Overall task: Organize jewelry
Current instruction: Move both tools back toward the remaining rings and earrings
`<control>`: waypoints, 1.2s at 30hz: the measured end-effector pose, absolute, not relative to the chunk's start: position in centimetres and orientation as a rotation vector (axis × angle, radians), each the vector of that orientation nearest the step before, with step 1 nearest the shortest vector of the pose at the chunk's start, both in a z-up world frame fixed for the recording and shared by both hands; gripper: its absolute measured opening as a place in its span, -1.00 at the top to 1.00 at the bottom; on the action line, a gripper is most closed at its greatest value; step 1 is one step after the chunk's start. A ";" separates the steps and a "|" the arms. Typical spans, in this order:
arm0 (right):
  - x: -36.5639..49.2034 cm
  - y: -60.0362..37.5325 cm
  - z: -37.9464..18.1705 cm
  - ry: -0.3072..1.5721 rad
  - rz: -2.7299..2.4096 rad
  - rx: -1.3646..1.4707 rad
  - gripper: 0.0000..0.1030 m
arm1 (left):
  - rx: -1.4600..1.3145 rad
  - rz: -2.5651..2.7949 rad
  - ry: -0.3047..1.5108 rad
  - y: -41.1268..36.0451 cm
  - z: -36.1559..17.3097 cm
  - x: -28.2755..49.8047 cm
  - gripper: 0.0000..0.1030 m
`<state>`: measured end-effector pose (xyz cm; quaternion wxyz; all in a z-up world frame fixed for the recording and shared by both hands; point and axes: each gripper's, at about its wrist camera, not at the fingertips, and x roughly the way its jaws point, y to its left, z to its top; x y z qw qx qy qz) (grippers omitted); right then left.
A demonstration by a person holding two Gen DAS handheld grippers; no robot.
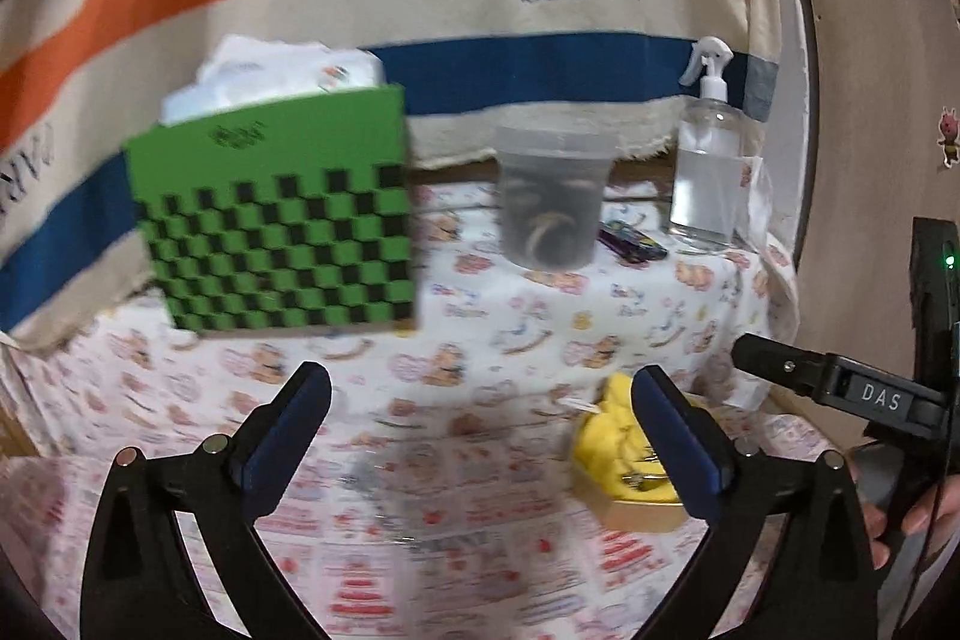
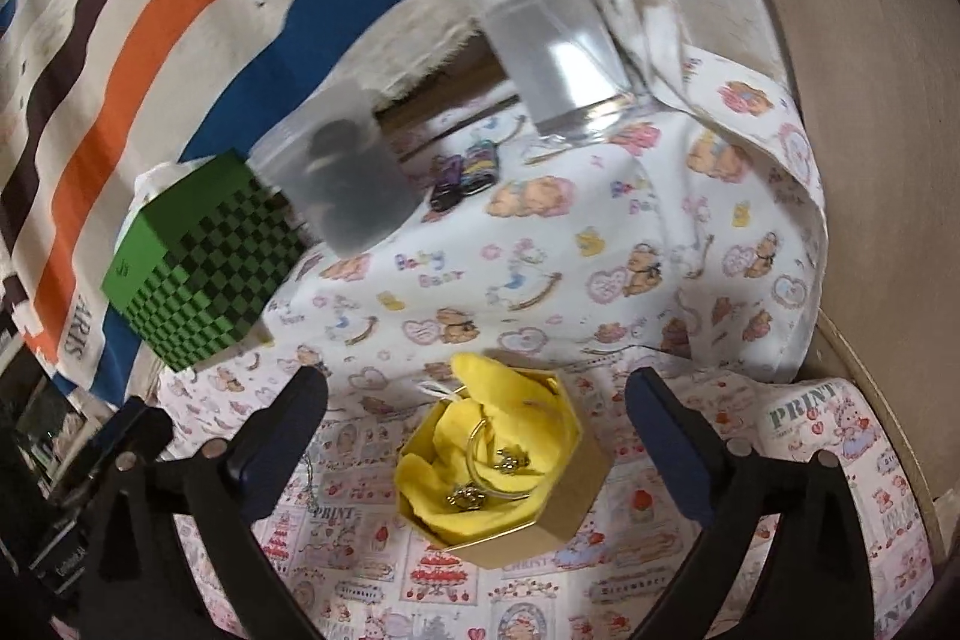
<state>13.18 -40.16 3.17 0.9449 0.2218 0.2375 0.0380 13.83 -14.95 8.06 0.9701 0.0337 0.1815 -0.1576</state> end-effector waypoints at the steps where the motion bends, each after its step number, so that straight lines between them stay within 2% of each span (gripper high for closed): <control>1: 13.1 -39.8 3.2 0.479 0.075 0.436 -0.96 | 0.073 -0.303 0.348 -14.5 8.1 13.5 -0.96; 8: 12.9 -37.8 3.1 0.465 0.058 0.352 -0.98 | 0.102 -0.212 0.240 -11.9 7.9 12.2 -0.99; 15: 13.0 -37.1 2.8 0.463 0.041 0.319 -0.98 | 0.036 -0.177 0.267 -8.5 7.9 14.1 -0.99; 23: 12.8 -35.6 2.8 0.466 0.039 0.277 -0.98 | -0.066 -0.096 0.369 -3.3 4.4 17.3 -0.99; 28: 12.1 -33.5 3.1 0.468 0.060 0.221 -0.98 | -0.009 0.101 0.294 -1.2 3.9 17.5 -0.99; 36: 13.1 -28.4 4.1 0.515 0.121 0.134 -0.99 | -0.120 0.110 0.304 2.7 3.7 17.8 -0.99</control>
